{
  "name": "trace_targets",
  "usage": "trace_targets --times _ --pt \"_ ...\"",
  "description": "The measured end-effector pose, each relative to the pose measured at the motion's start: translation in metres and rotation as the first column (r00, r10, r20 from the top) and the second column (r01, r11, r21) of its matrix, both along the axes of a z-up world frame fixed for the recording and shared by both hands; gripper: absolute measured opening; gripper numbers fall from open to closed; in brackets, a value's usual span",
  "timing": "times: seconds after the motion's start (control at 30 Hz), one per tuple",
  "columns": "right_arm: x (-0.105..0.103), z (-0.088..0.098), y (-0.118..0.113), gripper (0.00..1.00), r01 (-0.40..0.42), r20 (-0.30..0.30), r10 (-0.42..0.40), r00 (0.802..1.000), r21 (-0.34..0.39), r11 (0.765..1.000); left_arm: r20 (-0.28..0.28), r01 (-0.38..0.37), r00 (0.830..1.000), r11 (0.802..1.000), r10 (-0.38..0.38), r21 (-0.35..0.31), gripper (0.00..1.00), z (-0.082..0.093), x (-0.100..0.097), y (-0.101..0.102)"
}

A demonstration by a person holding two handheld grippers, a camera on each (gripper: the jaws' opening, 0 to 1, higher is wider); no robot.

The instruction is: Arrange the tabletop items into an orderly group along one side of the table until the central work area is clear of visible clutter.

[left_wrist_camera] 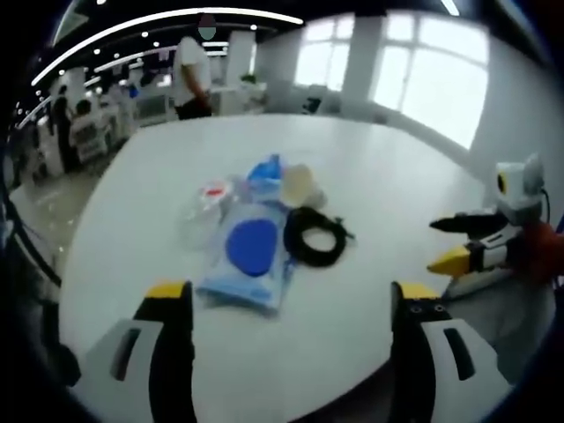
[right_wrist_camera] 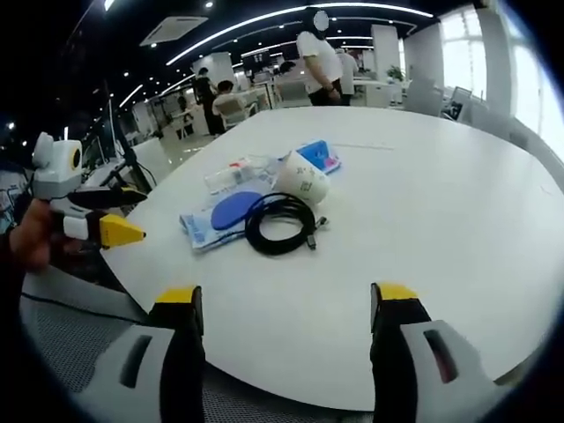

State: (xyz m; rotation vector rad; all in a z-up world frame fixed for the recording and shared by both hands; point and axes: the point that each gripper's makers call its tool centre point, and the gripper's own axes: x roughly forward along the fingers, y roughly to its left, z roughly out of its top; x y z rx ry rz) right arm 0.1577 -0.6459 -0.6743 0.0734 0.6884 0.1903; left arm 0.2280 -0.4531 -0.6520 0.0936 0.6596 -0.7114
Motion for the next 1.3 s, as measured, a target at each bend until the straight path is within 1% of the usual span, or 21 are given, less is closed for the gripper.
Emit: trace_targets --times 0.23,0.43,0.53,0.63,0.67,0.73,0.9,1.07,1.2,1.27,1.3 --pt "0.000 0.000 0.002 0.78 -0.006 0.001 0.006 1.000 -0.004 1.000 -0.010 -0.002 1.000 1.000 0.002 -0.020 0.89 0.001 0.000 -0.001" --pt "-0.001 -0.001 0.002 0.77 -0.015 -0.001 0.015 1.000 -0.006 1.000 -0.017 0.005 1.000 1.000 -0.006 -0.015 0.89 -0.001 0.000 -0.003" --pt "-0.001 -0.001 0.003 0.74 -0.019 -0.003 0.018 1.000 -0.008 1.000 -0.022 0.011 1.000 1.000 -0.011 -0.007 0.89 -0.002 0.002 -0.004" --pt "-0.001 0.000 0.004 0.74 -0.025 0.000 0.025 1.000 -0.012 1.000 -0.035 0.000 0.999 0.999 -0.002 -0.040 0.88 0.002 0.007 -0.006" --pt "-0.001 0.000 0.004 0.74 -0.026 0.001 0.026 1.000 -0.012 1.000 -0.035 0.001 0.999 0.999 -0.002 -0.042 0.89 0.003 0.009 -0.006" --pt "-0.001 0.000 0.005 0.74 -0.033 0.003 0.033 0.999 -0.018 0.999 -0.028 0.015 0.999 1.000 -0.016 -0.020 0.89 0.002 0.013 -0.007" --pt "-0.001 -0.002 0.007 0.74 -0.053 -0.006 0.052 0.999 -0.031 0.998 -0.020 0.032 0.999 0.999 -0.032 -0.001 0.89 0.003 0.031 -0.008" --pt "-0.001 -0.002 0.006 0.75 -0.059 -0.004 0.058 0.998 -0.043 0.997 -0.007 0.048 0.999 0.999 -0.048 0.025 0.89 0.005 0.055 -0.006" --pt "0.000 -0.004 0.003 0.75 -0.044 -0.012 0.044 0.999 -0.039 0.998 -0.019 0.062 0.998 0.998 -0.061 0.024 0.89 0.003 0.076 -0.005" --pt "-0.001 -0.003 0.001 0.76 -0.035 -0.009 0.035 0.999 -0.033 0.999 -0.019 0.073 0.997 0.995 -0.072 0.061 0.89 -0.001 0.085 -0.002" --pt "-0.001 -0.003 0.001 0.76 -0.032 -0.008 0.031 0.999 -0.031 0.999 -0.018 0.077 0.997 0.995 -0.076 0.066 0.88 -0.002 0.091 -0.002"
